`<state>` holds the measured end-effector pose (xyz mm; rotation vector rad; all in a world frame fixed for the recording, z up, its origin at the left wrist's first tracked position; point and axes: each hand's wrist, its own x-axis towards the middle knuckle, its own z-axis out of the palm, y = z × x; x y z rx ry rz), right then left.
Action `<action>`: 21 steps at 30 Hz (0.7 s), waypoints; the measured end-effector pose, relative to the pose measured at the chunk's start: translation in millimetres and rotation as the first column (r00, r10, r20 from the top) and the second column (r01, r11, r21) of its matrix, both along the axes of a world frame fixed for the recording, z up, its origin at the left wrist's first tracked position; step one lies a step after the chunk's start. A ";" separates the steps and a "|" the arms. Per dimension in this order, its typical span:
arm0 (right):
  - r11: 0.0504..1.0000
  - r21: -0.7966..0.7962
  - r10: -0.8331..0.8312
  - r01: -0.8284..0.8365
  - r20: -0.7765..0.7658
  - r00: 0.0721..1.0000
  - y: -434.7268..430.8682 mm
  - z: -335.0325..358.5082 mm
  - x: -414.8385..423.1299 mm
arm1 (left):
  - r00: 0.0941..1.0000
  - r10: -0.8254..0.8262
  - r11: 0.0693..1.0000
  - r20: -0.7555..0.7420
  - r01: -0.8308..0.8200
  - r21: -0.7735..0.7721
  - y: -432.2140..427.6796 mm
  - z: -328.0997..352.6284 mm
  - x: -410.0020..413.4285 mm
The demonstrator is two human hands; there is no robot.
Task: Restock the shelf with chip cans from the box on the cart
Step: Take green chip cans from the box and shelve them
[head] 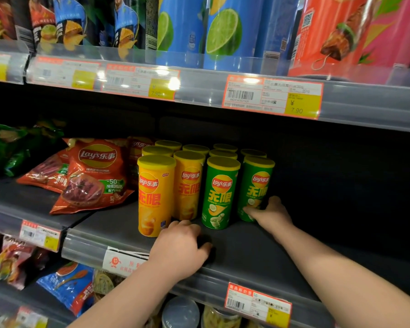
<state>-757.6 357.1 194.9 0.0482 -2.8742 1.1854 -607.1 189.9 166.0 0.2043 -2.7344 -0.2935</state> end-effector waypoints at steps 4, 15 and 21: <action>1.000 0.022 0.014 -0.013 -0.027 1.000 -6.4 -2.2 -5.4 | 1.000 -0.001 1.000 0.003 0.001 0.003 -0.9 -0.5 -0.1; 0.996 0.092 -0.013 0.014 -0.006 1.000 -15.5 3.2 -10.4 | 1.000 0.005 1.000 -0.005 -0.005 -0.001 -2.0 -2.5 -2.4; 0.993 0.112 0.031 -0.034 0.029 0.999 -10.5 4.9 -4.9 | 1.000 0.011 1.000 0.026 -0.012 0.015 -2.4 -1.6 -2.4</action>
